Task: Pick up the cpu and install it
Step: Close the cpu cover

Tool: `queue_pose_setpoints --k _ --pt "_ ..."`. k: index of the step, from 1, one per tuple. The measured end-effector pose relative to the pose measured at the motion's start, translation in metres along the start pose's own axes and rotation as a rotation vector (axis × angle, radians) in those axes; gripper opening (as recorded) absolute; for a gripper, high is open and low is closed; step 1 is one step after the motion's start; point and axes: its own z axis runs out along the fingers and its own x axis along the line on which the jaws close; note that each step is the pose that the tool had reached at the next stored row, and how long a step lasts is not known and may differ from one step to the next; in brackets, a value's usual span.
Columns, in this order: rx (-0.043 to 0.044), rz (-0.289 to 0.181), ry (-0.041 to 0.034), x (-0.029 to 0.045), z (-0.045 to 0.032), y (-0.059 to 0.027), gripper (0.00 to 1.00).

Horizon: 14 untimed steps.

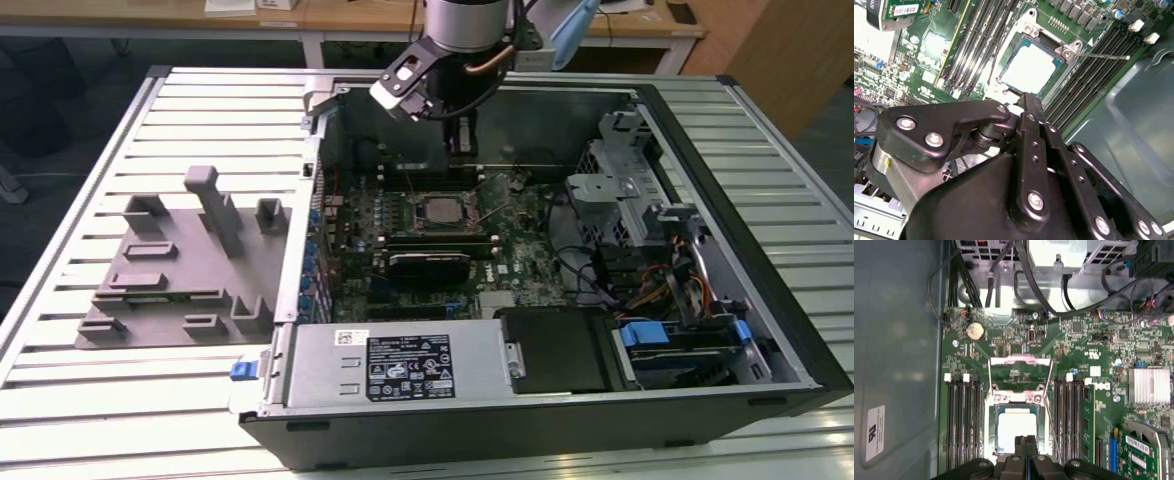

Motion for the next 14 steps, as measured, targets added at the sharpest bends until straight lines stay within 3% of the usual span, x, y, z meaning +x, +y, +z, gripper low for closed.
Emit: queue_pose_setpoints --k 14 --pt "-0.0002 0.000 0.0003 0.0004 0.0013 0.0287 0.11"
